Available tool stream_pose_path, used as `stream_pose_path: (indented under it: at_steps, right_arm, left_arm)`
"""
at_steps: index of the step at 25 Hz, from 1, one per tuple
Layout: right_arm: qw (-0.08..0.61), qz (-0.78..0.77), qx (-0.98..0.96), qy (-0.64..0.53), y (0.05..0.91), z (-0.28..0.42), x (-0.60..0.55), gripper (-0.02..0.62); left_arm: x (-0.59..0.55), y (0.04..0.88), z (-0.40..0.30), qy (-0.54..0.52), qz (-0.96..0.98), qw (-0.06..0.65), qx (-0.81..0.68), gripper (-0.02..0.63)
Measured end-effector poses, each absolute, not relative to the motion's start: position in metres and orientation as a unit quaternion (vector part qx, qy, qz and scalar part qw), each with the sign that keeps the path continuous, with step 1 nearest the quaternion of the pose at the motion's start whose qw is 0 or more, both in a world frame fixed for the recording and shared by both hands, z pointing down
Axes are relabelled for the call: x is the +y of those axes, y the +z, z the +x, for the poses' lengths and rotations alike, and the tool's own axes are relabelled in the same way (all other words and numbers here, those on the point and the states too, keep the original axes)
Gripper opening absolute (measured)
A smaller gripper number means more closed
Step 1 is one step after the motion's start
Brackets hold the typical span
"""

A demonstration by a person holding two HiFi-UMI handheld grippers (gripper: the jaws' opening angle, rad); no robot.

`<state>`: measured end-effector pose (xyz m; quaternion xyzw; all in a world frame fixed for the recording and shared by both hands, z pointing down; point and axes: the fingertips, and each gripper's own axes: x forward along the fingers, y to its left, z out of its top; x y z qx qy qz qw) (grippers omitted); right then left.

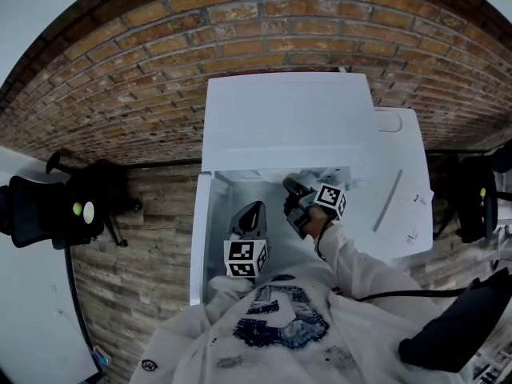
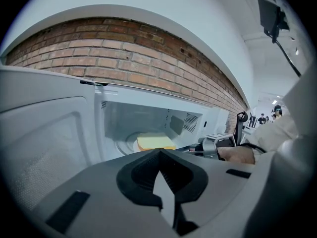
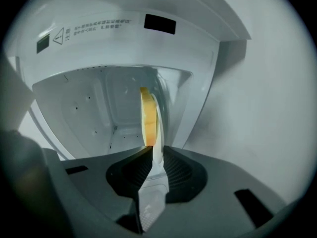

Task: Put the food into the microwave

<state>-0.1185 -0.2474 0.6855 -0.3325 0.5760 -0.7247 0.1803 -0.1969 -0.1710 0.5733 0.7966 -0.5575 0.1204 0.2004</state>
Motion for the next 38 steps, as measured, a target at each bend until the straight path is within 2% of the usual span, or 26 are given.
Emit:
stream_pose_path:
  at_steps: [25, 34, 38]
  right_arm:
    - [0.186, -0.339, 0.58, -0.717, 0.686, -0.11, -0.254, 0.104]
    - [0.17, -0.33, 0.611, -0.699, 0.668, -0.096, -0.225, 0.104]
    - [0.141, -0.337, 0.662, -0.654, 0.642, -0.088, -0.215, 0.103]
  left_arm:
    - [-0.164, 0.57, -0.197, 0.123, 0.795, 0.2, -0.559, 0.008]
    - [-0.166, 0.565, -0.191, 0.122, 0.802, 0.188, -0.554, 0.008]
    - [-0.166, 0.555, -0.188, 0.119, 0.807, 0.172, -0.552, 0.008]
